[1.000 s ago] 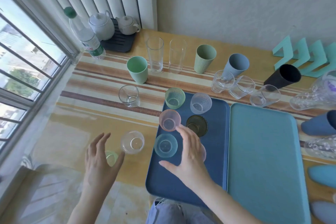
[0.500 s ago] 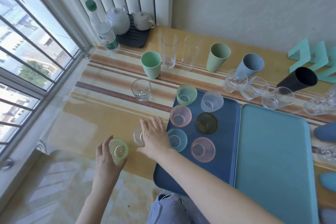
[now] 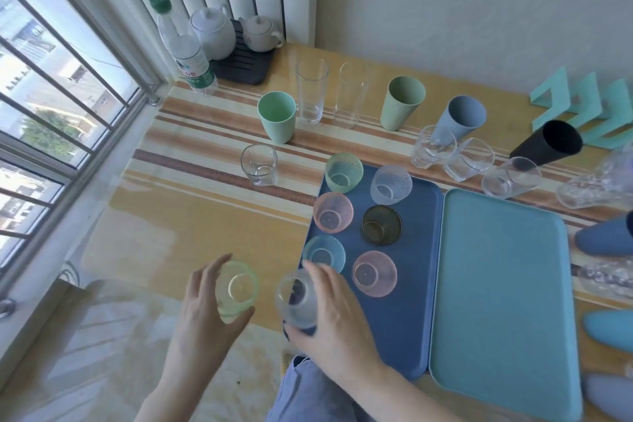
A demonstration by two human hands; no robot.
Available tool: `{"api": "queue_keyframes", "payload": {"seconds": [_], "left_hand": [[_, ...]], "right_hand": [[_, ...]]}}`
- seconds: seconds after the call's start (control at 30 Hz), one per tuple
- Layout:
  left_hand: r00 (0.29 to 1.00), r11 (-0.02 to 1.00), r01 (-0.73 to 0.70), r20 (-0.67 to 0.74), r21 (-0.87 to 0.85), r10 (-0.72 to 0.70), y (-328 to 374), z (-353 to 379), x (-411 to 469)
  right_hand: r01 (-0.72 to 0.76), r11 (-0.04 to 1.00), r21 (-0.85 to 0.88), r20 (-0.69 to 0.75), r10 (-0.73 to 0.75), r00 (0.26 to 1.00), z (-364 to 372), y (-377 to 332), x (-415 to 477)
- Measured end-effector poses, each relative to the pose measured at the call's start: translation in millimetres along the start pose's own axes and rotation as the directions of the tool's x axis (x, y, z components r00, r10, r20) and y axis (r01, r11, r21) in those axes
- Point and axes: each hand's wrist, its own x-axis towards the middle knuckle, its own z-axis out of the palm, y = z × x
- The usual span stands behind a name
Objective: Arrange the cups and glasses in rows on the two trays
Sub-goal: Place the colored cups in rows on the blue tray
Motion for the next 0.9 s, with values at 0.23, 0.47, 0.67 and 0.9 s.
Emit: {"api": "queue_keyframes", "payload": {"seconds": [0.23,0.47,0.67,0.9], "left_hand": [[0.980,0.989,-0.124,0.143,-0.081,0.134,18.9,64.7,-32.7],[0.982,0.993,-0.105,0.155,-0.046,0.110,17.3,99.0,-33.7],[0.982,0.996,-0.089,0.165,0.010,0.086,14.7,105.8,-26.1],[0.976,0.997,-0.063,0.210,0.035,0.055,15.0,106.0,-22.9]], "right_hand": [[-0.310,0.949,0.058,-0.142,0.315,0.938,-2.0,64.7,-73.8],[-0.377,0.923,0.079,-0.187,0.385,0.904,13.4,83.5,-79.6],[-0.371,0.923,0.102,-0.187,0.384,0.904,18.8,83.5,-73.9],[-0.369,0.926,0.086,-0.144,0.378,0.915,24.1,80.4,-70.2]]}}
